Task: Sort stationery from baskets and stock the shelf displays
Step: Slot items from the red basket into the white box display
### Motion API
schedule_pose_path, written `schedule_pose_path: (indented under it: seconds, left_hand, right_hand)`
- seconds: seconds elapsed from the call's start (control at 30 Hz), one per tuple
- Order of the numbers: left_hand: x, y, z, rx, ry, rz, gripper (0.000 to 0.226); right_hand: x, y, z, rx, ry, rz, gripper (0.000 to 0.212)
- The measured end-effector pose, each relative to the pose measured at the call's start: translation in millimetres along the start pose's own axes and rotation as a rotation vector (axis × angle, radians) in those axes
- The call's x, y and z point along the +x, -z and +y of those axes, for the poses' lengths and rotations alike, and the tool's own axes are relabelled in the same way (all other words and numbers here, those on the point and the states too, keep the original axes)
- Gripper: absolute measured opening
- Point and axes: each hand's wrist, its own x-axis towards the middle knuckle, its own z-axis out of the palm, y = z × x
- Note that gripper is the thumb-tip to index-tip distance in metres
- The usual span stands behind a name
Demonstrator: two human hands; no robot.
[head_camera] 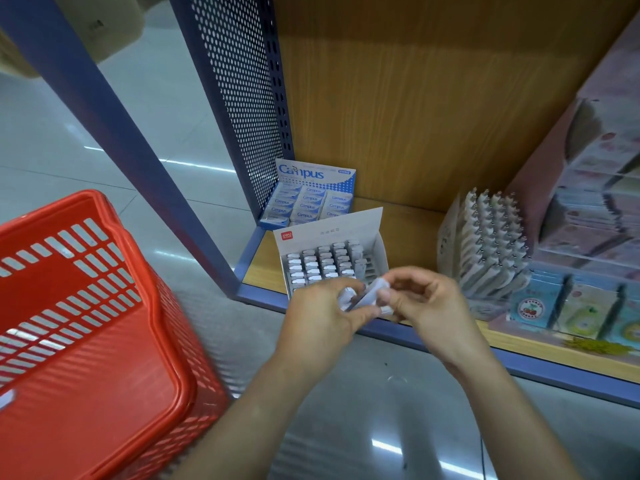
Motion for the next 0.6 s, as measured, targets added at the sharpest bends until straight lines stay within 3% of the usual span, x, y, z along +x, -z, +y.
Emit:
schedule_pose_path:
  seconds: [0.13,0.27,0.6]
  left_hand:
    - [9,12,-15,-0.012,0.099,0.103,0.007]
    - [9,19,-37,0.236,0.176,0.122,0.006]
    - [14,19,-46,0.270,0.210,0.118,0.005]
  right_hand:
    - [30,13,11,-0.070,0.064,0.234,0.021]
    - [52,8,31,-0.294,0.105,0.183,0.014]
    - [58,0,32,-0.676,0.231,0.076,0.017]
